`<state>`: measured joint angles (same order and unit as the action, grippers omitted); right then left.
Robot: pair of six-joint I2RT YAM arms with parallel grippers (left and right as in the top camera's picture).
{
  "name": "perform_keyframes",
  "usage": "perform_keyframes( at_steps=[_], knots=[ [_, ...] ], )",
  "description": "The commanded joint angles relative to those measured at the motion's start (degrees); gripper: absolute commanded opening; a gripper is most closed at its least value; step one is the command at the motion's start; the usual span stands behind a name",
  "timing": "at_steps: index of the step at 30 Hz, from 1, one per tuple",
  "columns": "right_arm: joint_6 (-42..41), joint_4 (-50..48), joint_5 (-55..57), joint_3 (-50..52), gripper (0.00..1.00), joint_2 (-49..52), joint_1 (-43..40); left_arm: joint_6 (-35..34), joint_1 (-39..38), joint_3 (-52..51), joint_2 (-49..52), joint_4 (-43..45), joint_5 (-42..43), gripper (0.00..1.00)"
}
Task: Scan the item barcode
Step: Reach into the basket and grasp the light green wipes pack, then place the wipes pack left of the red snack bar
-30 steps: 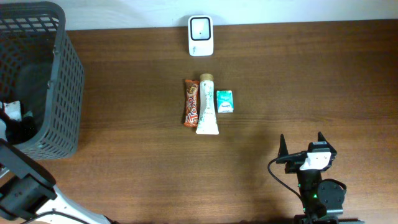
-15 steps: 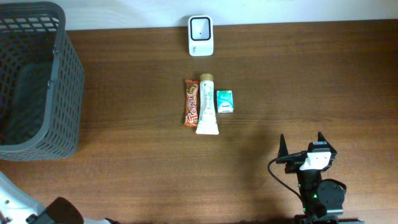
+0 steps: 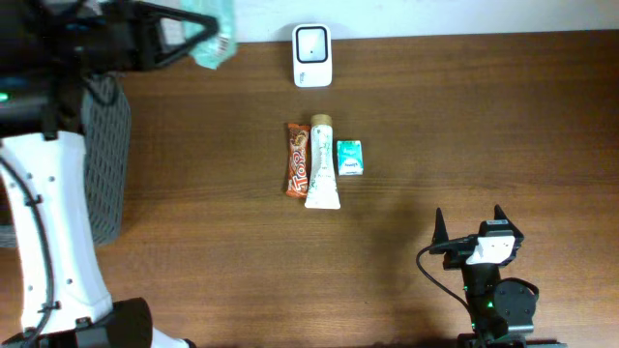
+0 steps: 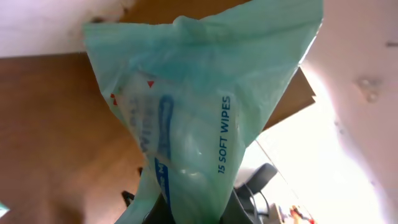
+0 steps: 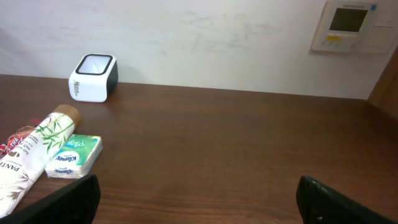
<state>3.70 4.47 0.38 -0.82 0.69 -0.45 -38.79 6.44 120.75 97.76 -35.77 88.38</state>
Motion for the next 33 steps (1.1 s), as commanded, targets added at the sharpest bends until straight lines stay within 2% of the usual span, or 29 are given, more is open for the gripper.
perform_keyframes(
  at_steps=[1, 6, 9, 12, 15, 17, 21, 24, 29, 31, 33],
  knots=[
    [0.37, 0.15, 0.31, 0.50, 0.99, -0.33, -0.33, 1.14, -2.40, 0.04, 0.83, 0.13, 1.81, 0.00],
    [0.37, 0.15, 0.31, 0.50, 0.99, -0.33, -0.33, 1.64, -2.43, 0.04, 2.43, 0.15, 1.51, 0.00],
    [0.37, 0.15, 0.31, 0.50, 0.99, -0.33, -0.33, 11.89, -2.43, 0.04, 3.82, -1.05, -2.91, 0.00],
    [0.37, 0.15, 0.31, 0.50, 0.99, -0.33, -0.33, 21.42, -2.86, 0.04, 5.42, -13.14, -19.32, 0.00],
    [0.37, 0.15, 0.31, 0.50, 0.99, -0.33, -0.33, 30.64, -6.62, 0.04, 7.15, -27.06, -55.39, 0.00],
    [0.37, 0.15, 0.31, 0.50, 0.99, -0.33, -0.33, 31.67, -10.56, 0.04, 8.46, -30.36, -70.36, 0.00],
    [0.37, 0.15, 0.31, 0.50, 0.99, -0.33, -0.33, 31.56, -20.52, 0.04, 13.97, -31.74, -89.81, 0.00],
    [0.37, 0.15, 0.31, 0.50, 0.99, -0.33, -0.33, 24.46, -26.03, 0.04, 20.46, -33.53, -104.83, 0.00],
    [0.37, 0.15, 0.31, 0.50, 0.99, -0.33, -0.33, 20.90, -29.16, 0.04, 30.99, -37.83, -106.49, 0.00],
    [0.37, 0.15, 0.31, 0.50, 0.99, -0.33, -0.33, 20.15, -29.16, 0.04, 34.29, -39.67, -103.47, 0.00],
    [0.37, 0.15, 0.31, 0.50, 0.99, -0.33, -0.33, 20.15, -29.29, 0.04, 36.35, -41.09, -100.54, 0.09]
  ],
)
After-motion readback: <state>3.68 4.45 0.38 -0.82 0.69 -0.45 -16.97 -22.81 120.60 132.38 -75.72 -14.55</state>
